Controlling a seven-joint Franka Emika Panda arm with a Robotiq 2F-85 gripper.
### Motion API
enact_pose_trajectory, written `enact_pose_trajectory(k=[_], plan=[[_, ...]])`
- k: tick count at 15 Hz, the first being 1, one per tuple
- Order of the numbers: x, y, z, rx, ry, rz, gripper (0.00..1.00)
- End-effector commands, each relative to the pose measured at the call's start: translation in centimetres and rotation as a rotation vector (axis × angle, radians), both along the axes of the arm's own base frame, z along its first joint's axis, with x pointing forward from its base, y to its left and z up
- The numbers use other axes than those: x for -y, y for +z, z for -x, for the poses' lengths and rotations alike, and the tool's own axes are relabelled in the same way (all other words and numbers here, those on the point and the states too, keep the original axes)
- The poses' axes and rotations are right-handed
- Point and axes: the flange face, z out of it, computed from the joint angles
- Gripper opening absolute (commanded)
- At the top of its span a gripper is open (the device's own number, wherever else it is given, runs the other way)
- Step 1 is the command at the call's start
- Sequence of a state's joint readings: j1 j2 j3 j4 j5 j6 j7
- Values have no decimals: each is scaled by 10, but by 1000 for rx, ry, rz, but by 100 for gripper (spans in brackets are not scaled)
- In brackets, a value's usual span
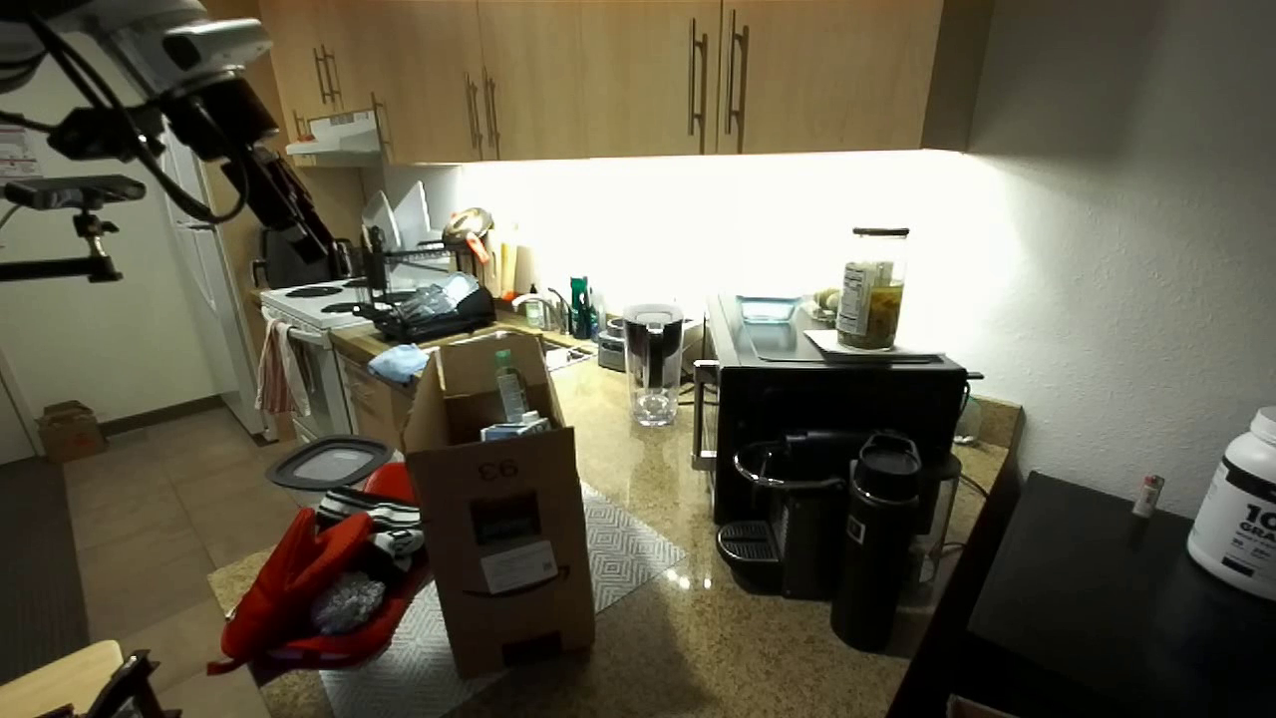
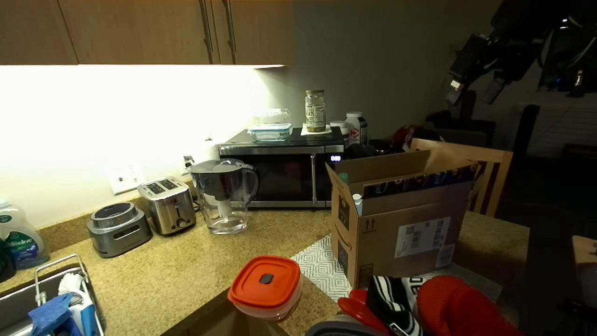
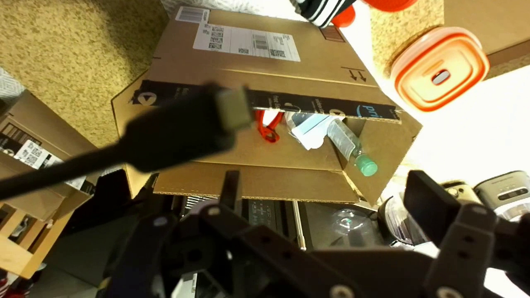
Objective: Remove a clear bottle from the box and put it on the counter
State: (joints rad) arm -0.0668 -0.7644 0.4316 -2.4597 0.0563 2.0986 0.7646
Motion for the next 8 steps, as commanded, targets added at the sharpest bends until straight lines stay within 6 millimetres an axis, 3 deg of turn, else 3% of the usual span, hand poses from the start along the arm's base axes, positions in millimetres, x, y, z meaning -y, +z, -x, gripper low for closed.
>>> enact_pose_trajectory(k=[1, 8], plan=[[-5, 0, -21, 31, -29, 15, 100], [6, 0, -60, 39, 1, 38, 100]])
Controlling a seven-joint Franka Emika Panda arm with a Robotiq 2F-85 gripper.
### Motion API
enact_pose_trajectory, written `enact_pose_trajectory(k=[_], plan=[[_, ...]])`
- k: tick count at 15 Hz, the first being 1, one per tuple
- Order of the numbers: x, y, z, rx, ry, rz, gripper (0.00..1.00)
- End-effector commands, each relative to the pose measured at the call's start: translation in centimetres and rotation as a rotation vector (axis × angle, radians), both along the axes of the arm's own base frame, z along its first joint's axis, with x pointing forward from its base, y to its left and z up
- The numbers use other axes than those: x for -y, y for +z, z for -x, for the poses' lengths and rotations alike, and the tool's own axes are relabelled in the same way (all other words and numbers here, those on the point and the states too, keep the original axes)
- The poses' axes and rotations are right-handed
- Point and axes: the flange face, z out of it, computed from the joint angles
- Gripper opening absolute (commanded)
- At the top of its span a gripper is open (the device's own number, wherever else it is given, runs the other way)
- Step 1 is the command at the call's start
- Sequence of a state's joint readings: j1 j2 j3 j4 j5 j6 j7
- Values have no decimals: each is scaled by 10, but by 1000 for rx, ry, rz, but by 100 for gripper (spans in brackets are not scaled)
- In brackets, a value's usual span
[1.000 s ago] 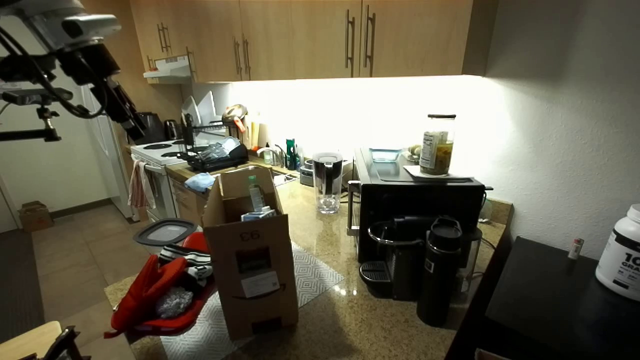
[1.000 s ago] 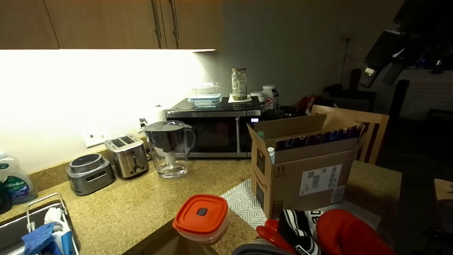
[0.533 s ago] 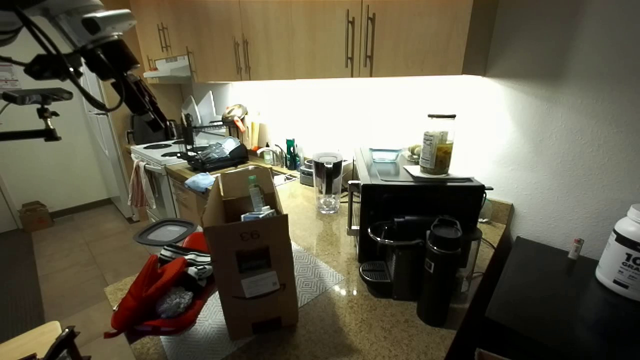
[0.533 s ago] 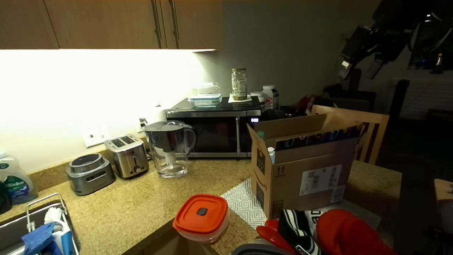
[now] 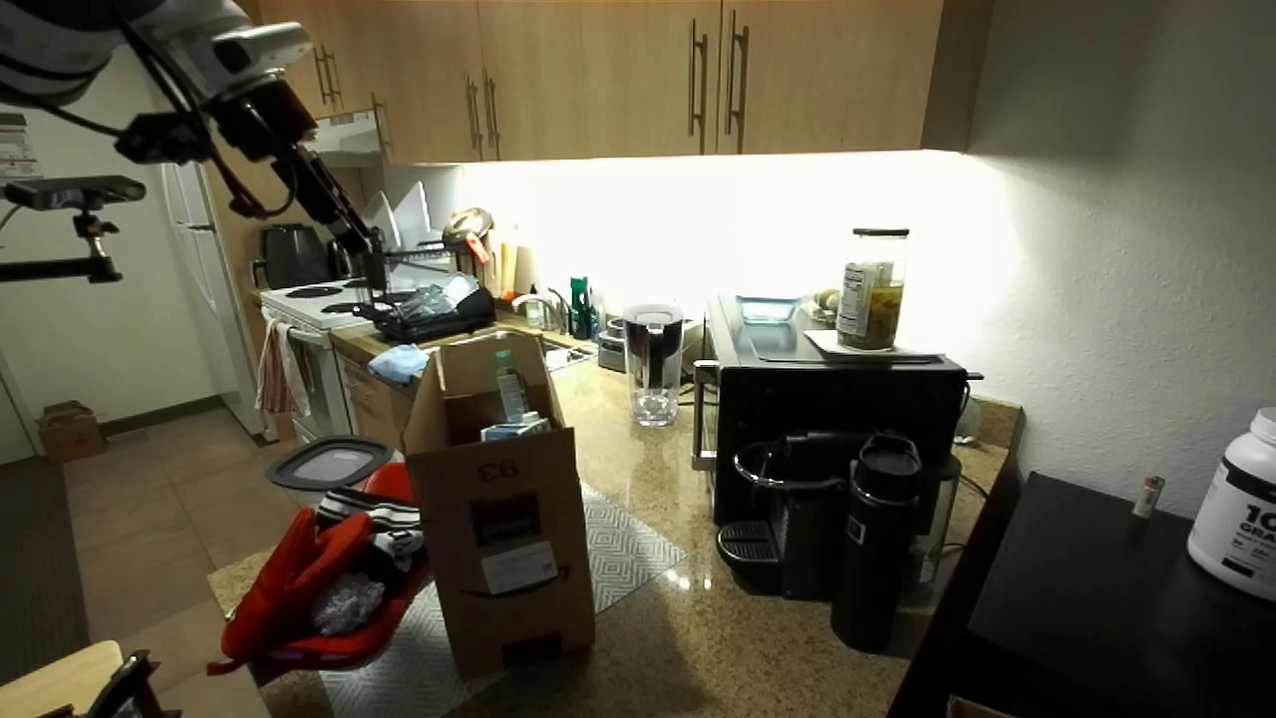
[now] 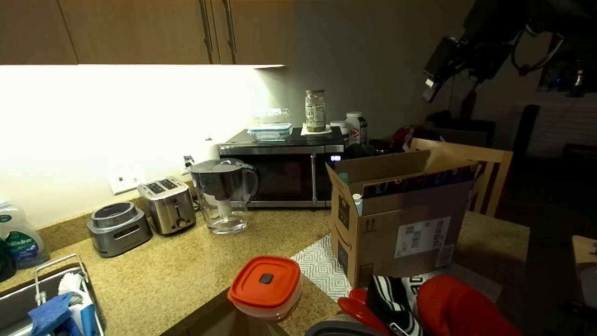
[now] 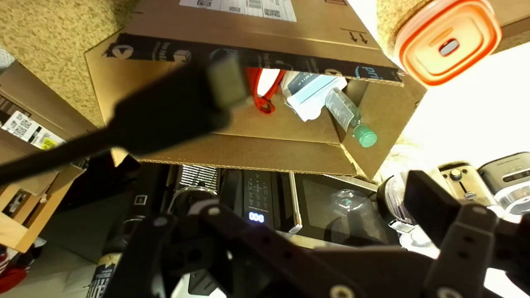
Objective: Remove a clear bottle from the box and put it on the counter
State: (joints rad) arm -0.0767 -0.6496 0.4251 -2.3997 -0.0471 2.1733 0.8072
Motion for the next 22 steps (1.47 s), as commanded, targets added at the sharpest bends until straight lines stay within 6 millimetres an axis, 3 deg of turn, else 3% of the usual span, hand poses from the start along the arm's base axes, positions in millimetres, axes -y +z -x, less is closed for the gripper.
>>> enact_pose_trajectory(k=[1, 12, 22], plan=[[9, -3, -31, -10, 2, 1, 100], [46, -32, -112, -102, 88, 46, 100], [26, -79, -166, -210, 216, 46, 100]])
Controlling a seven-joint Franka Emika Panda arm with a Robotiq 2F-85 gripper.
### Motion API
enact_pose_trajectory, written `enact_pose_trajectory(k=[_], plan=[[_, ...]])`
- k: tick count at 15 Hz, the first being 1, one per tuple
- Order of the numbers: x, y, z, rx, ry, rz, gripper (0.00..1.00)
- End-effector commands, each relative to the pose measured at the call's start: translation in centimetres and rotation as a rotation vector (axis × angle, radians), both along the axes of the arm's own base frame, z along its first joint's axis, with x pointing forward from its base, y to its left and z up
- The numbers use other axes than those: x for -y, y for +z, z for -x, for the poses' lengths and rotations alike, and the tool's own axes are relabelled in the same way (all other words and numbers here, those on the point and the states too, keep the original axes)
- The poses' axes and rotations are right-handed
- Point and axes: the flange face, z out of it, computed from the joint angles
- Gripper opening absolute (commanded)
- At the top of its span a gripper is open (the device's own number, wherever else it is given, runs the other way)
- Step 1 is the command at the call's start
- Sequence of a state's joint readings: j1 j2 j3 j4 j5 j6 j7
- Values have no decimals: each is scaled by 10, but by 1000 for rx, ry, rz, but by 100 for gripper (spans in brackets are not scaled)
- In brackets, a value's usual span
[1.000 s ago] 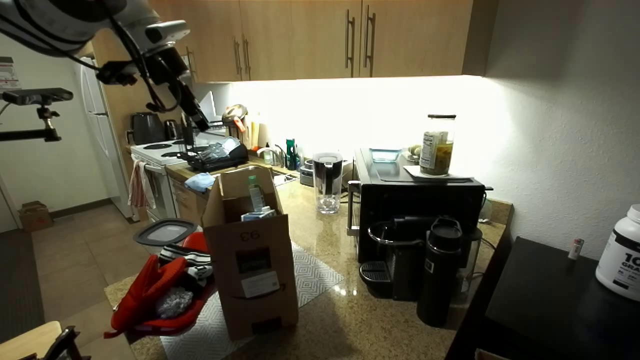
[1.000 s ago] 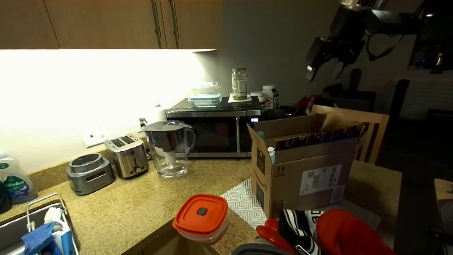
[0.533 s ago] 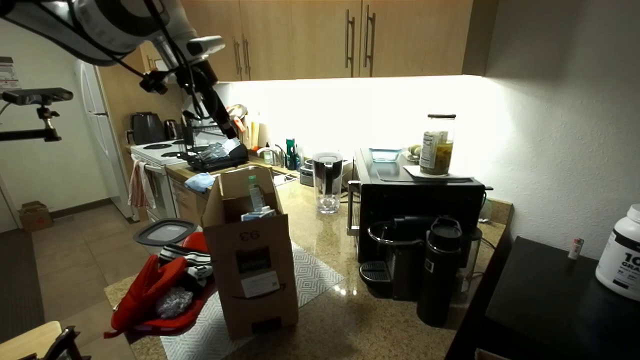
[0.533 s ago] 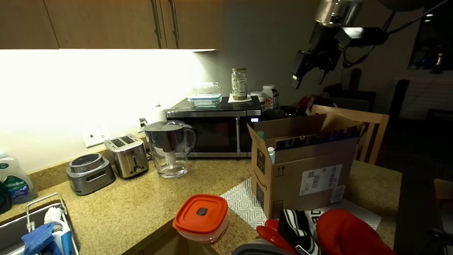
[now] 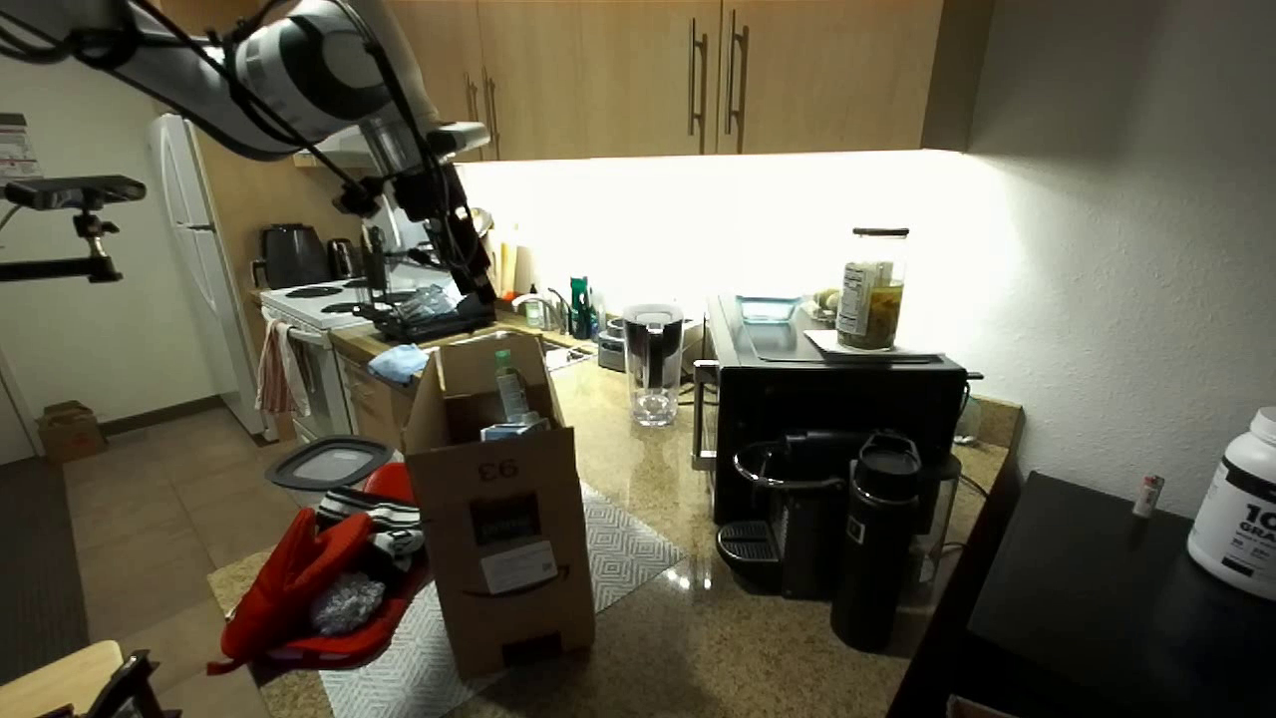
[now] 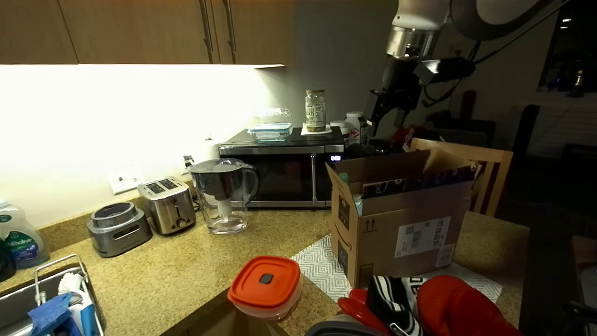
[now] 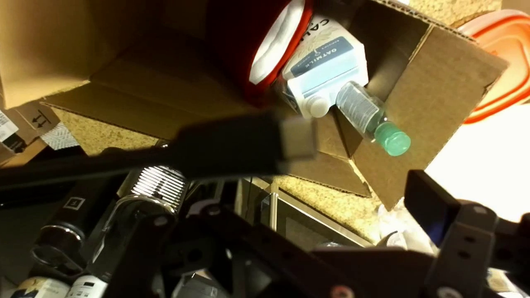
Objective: Remove a clear bottle from the box and put it on the counter
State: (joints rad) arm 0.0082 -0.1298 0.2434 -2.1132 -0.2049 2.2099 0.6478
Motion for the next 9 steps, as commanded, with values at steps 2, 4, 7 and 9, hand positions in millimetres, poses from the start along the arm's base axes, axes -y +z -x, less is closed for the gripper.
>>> enact_pose_trajectory(k=[2, 4, 7, 9], plan=[[-9, -17, -28, -26, 82, 16, 100], [-10, -20, -38, -33, 100, 19, 100], [-6, -28, -52, -41, 108, 33, 100], [-4, -35, -60, -47, 108, 41, 100]])
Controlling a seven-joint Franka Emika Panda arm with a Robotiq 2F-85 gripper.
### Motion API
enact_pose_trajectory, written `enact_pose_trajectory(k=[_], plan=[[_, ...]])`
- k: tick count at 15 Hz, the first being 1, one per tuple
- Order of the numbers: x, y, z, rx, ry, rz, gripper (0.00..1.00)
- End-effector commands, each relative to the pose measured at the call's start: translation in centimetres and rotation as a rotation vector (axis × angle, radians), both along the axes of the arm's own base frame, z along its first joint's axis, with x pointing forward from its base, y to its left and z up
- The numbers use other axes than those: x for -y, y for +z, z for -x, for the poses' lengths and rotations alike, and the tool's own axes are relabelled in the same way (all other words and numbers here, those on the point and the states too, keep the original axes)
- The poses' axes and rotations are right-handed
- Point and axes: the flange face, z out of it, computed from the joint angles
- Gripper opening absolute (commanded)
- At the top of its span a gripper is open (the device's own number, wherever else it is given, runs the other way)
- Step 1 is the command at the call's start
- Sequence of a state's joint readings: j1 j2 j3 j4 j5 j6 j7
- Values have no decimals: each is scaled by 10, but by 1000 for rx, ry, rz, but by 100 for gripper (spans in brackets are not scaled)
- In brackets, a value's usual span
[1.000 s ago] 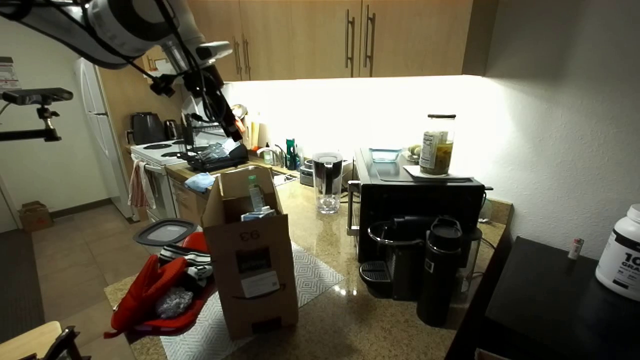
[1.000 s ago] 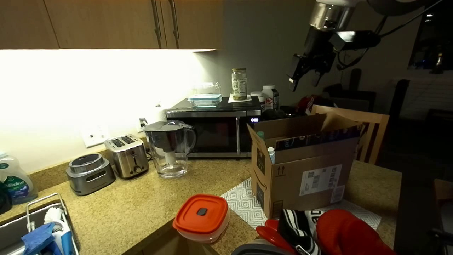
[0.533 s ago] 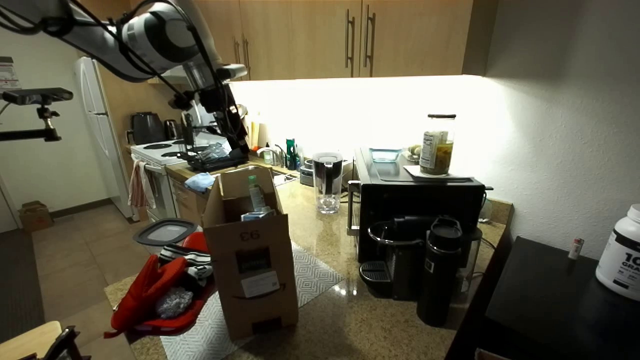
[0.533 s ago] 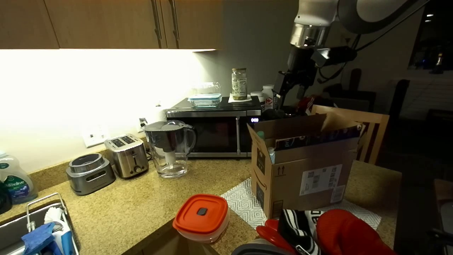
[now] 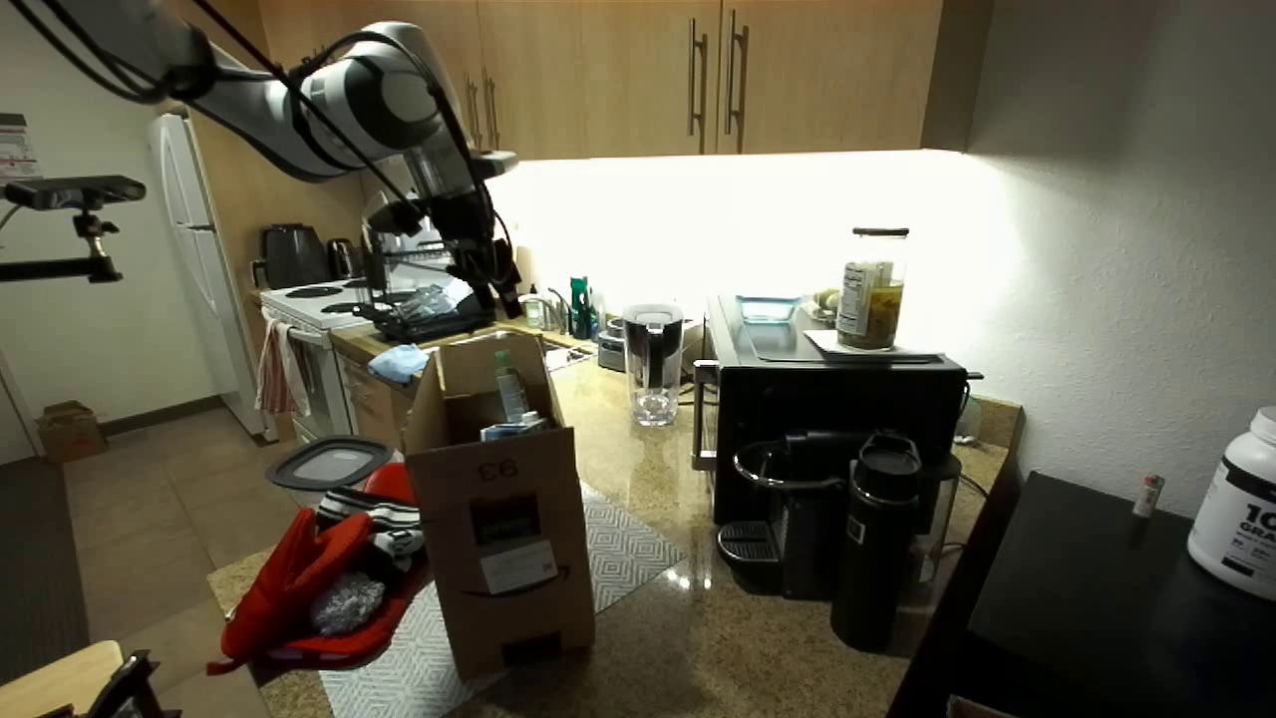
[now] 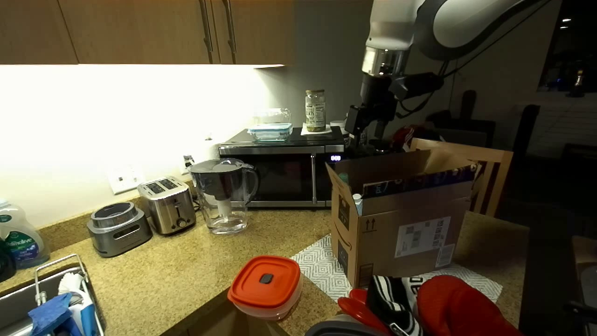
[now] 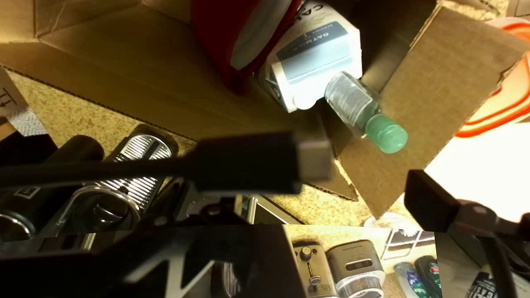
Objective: Remove a clear bottle from the box and put it on the counter
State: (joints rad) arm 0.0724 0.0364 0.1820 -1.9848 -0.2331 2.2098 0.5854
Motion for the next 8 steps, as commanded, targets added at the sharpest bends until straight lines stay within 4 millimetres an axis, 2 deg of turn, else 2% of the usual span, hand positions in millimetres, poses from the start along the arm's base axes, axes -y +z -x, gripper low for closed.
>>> enact_pose_trajectory(k=[1, 5, 8], plan=[[3, -12, -19, -7, 33, 32, 100], [-1, -23, -25, -27, 50, 28, 100], [-8, -24, -25, -26, 59, 13, 100]])
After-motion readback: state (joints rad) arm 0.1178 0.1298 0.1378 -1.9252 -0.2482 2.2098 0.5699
